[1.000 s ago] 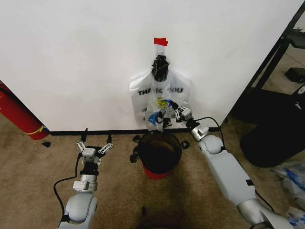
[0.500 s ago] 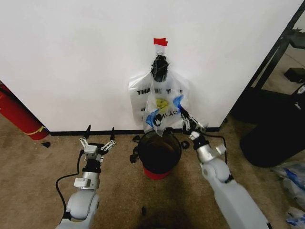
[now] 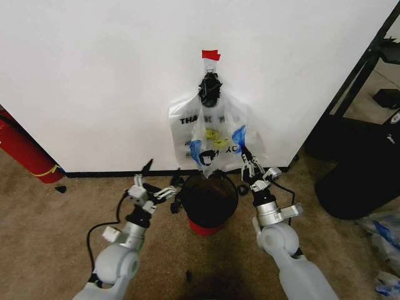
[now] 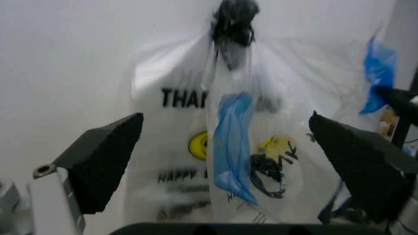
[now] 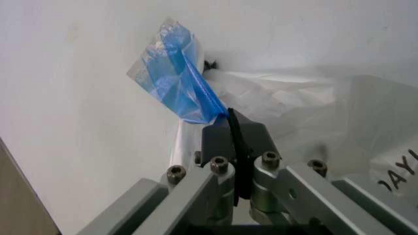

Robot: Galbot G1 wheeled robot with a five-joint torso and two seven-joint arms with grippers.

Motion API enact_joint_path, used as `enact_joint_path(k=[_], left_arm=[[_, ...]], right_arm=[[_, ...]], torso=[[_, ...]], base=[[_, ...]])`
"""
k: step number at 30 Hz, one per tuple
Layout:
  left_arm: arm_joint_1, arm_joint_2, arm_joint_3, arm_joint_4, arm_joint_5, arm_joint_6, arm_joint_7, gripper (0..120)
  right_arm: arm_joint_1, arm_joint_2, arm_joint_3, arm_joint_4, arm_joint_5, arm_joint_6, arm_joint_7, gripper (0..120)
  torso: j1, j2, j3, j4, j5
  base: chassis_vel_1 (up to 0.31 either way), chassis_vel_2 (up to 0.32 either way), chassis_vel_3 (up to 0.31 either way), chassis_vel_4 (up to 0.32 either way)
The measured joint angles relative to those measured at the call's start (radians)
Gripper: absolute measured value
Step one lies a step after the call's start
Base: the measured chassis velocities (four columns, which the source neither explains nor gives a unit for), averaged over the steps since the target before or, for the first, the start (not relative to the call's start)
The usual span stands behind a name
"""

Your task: Pick up the garbage bag from the wall and place it over the trash bin.

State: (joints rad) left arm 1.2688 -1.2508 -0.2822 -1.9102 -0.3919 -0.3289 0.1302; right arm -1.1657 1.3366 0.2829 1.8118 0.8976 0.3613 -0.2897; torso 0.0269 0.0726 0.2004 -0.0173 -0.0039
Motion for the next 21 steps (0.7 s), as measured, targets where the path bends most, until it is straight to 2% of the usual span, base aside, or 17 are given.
enact_joint_path(k=[3,9,14,21], left_arm=[[-0.062,0.005,0.063,0.038,-0.001,0.06,-0.039,100],[-0.146,0.004,0.158,0.074,-0.108,0.168,-0.098,100],[-0.189,-0.015,0.183,0.099,-0.16,0.217,-0.14,100],[-0.257,-0.027,0.17,0.162,-0.162,0.259,-0.201,100]], right_arm=[[-0.019,0.018,0.006,-0.006,0.007,0.005,-0.018,0],[-0.035,0.03,0.008,-0.021,-0.019,0.018,-0.047,0],[-0.047,0.032,0.008,-0.023,-0.032,0.023,-0.056,0],[-0.066,0.023,0.007,-0.021,-0.048,0.028,-0.067,0]], torso=[[0.0,0.0,0.0,0.0,0.0],[0.0,0.0,0.0,0.0,0.0001],[0.0,0.0,0.0,0.0002,0.0],[0.0,0.0,0.0,0.0001,0.0001]], base=[[0.0,0.0,0.0,0.0],[0.0,0.0,0.0,0.0],[0.0,0.0,0.0,0.0],[0.0,0.0,0.0,0.0]])
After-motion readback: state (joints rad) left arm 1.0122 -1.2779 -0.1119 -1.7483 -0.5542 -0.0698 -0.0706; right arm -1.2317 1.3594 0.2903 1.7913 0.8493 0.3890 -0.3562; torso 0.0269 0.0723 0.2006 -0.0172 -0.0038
